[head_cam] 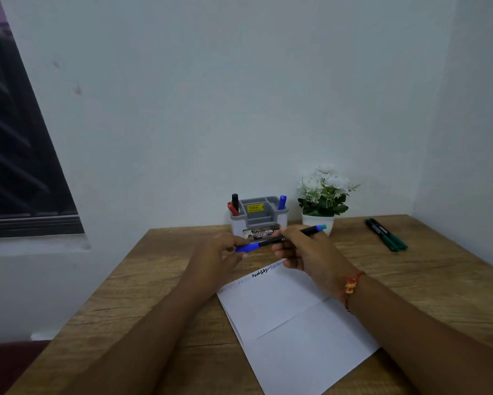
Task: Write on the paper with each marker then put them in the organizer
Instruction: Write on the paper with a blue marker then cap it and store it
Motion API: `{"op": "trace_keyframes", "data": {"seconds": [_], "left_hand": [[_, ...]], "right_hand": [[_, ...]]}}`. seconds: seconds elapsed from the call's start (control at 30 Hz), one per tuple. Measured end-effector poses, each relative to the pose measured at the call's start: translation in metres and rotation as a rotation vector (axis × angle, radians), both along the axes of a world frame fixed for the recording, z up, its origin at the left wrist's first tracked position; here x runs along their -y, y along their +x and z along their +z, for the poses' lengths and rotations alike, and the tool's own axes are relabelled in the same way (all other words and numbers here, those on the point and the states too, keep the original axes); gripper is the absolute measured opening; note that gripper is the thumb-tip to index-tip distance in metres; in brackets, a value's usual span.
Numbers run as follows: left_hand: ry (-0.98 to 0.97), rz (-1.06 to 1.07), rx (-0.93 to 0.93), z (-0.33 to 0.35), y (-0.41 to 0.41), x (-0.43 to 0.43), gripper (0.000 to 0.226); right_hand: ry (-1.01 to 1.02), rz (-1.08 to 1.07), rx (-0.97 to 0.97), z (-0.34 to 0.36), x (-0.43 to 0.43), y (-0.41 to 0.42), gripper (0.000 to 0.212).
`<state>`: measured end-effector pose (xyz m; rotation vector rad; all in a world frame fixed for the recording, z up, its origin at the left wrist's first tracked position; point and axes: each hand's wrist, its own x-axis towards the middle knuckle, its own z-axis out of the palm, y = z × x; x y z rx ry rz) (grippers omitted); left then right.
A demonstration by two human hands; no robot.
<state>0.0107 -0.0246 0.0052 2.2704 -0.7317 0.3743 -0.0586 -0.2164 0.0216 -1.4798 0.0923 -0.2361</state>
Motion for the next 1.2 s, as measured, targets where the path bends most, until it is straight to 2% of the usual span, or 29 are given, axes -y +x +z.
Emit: {"op": "trace_keyframes", "data": {"seconds": [0.5, 0.73, 1.0, 1.07, 1.13, 1.2], "left_hand": [[-0.099, -0.089, 0.054, -0.001, -0.009, 0.005, 0.025], [-0.219, -0.098, -0.043, 0.002, -0.010, 0.003, 0.024], [-0.245, -0.121, -0.096, 0.002, -0.016, 0.000, 0.025], [-0.308, -0.120, -0.146, 0.001, -0.019, 0.002, 0.024], [-0.427, -0.106, -0.212, 0.000, -0.022, 0.005, 0.021], [-0.529, -0.051, -0.197, 0.003, -0.023, 0.008, 0.018]], "right_hand": [[-0.006, 0.043, 0.040, -0.002, 0.004, -0.001, 0.020], [0.034, 0.130, 0.060, -0.001, 0.003, 0.000, 0.017], [0.012, 0.209, 0.064, 0.000, 0.004, -0.001, 0.020], [0.038, 0.223, 0.050, -0.001, 0.005, -0.001, 0.015], [0.103, 0.208, 0.037, 0.001, 0.003, -0.001, 0.029], [0.188, 0.151, 0.043, 0.003, 0.004, 0.001, 0.035]]}}
